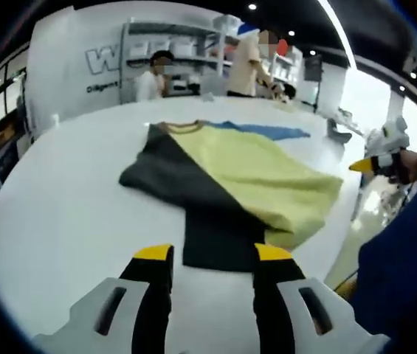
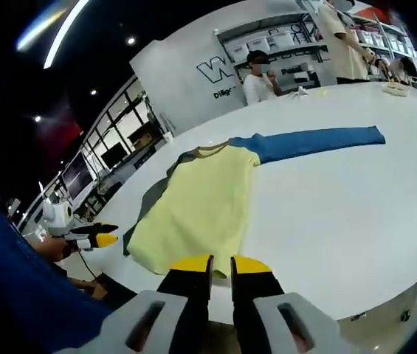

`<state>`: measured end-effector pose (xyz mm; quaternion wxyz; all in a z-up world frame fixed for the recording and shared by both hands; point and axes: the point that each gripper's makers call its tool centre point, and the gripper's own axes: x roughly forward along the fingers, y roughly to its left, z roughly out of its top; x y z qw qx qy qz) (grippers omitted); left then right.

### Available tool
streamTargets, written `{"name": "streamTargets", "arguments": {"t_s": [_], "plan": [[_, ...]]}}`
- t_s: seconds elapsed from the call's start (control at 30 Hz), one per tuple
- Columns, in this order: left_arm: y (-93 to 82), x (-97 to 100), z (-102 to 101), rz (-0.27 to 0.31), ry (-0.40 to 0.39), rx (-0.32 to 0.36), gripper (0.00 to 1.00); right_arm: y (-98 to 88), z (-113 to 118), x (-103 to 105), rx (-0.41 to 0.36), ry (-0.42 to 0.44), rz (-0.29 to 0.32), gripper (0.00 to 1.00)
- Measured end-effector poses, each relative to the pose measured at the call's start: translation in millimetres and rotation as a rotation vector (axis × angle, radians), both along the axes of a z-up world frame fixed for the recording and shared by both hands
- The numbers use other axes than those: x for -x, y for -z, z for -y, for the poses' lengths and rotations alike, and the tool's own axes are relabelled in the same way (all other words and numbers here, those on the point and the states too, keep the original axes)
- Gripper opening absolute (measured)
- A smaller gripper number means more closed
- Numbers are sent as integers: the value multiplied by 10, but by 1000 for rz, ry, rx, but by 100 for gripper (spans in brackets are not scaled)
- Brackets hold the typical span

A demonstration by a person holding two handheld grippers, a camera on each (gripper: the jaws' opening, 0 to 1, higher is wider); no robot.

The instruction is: Fold the garment on the visible template until the final outline fits inside the template.

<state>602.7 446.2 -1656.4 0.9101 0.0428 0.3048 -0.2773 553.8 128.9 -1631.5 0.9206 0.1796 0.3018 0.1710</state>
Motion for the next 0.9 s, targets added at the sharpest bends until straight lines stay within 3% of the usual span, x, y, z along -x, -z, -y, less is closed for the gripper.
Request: {"name": "streamTargets", "arguments": {"t_s": [0.2,0.47,0.63,0.73,0.9], "plan": [[150,-65,-35,-49,-55,35,38,8,65,24,0,14,-7,2],[240,-104,-43,-89,-73,21,25,29,114,44,6,30,-11,2],[236,-143,-30,-63,-61,-21,19,28,125,32,6,31,-7,1],[245,-158,-44,-37,-49,-80,14,33,124,12,6,31,-8,1],[243,-161,-63,-19,-54,-87,14,43,112,-23,1,30,-6,1]]}}
